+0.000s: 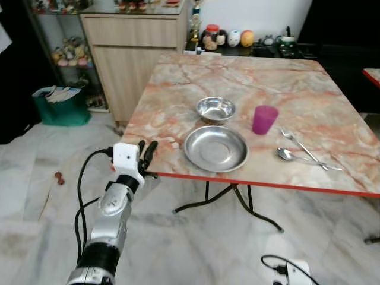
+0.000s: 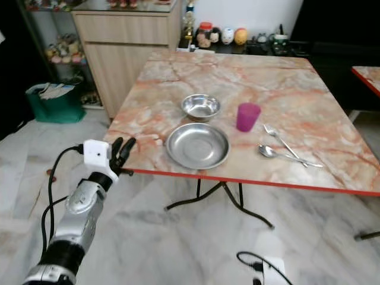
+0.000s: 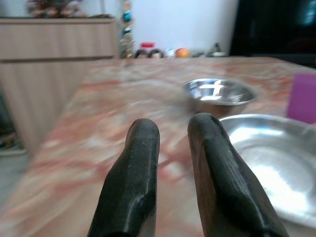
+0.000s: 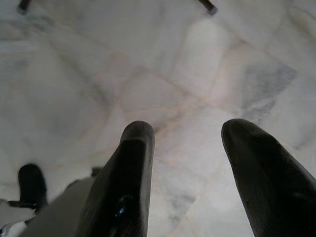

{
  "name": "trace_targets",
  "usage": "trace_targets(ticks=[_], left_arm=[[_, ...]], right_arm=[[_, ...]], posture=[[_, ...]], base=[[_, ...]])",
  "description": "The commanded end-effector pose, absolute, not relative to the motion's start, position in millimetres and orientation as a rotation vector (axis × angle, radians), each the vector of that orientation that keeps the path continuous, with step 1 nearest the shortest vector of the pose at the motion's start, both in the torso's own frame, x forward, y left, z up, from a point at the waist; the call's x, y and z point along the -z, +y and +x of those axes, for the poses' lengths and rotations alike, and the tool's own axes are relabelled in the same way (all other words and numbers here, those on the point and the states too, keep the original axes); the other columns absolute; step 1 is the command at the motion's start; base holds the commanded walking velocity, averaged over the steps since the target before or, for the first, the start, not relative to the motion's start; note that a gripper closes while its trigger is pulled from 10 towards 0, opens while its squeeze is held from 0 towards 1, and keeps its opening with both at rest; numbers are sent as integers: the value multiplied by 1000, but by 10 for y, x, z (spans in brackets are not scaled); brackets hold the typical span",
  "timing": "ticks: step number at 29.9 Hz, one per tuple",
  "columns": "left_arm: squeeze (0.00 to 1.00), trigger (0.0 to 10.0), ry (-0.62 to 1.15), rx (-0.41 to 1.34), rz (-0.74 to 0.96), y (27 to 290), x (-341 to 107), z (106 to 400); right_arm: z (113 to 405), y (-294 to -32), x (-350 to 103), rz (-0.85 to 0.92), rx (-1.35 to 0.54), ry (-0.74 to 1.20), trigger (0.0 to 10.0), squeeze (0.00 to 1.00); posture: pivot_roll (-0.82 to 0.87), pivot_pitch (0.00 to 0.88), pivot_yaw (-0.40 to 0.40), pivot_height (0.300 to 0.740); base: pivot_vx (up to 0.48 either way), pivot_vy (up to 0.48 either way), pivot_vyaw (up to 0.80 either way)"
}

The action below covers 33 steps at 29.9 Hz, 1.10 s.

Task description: Setting the table

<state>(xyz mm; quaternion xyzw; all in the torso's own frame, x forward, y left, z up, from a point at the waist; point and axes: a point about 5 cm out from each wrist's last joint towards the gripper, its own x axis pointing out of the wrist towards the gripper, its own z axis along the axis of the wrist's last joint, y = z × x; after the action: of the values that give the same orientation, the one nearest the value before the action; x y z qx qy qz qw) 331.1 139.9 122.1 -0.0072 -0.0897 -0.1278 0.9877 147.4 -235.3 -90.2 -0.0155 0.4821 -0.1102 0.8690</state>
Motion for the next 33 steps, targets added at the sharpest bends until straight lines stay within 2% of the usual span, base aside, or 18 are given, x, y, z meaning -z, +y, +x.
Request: trace_targets(ticks=[1,17,23,24,27,33], left_arm=[[0,10000,-170,285,-24,1316,-1213,3311],[0,10000,-160,288,-25,1316,-1204,3302],[0,10000,-49,346,-107,1252,-1168,3289],[1000,10000,-8,345,-101,1256,-1130,3275],[1000,10000,2,317,-202,1290,-1138,3259],[1000,10000,80,349,-240,1281,-1096,3222]], right_arm=[[1463,-2397,895,-41,238,1010,10000,0],[1471,-2403,891,-43,235,1009,10000,0],[1471,-2406,890,-43,238,1009,10000,0],[1471,-2408,889,-44,238,1009,10000,0],[1470,-2406,890,-45,236,1011,10000,0],[1474,-2401,891,-47,230,1012,10000,0]], posture=[[99,0,-33,740],[101,0,-38,740],[106,0,-38,740],[108,0,-39,740],[110,0,-38,740],[114,0,-40,740]], base=[[262,0,0],[245,0,0],[0,0,0],[0,0,0],[0,0,0],[0,0,0]])
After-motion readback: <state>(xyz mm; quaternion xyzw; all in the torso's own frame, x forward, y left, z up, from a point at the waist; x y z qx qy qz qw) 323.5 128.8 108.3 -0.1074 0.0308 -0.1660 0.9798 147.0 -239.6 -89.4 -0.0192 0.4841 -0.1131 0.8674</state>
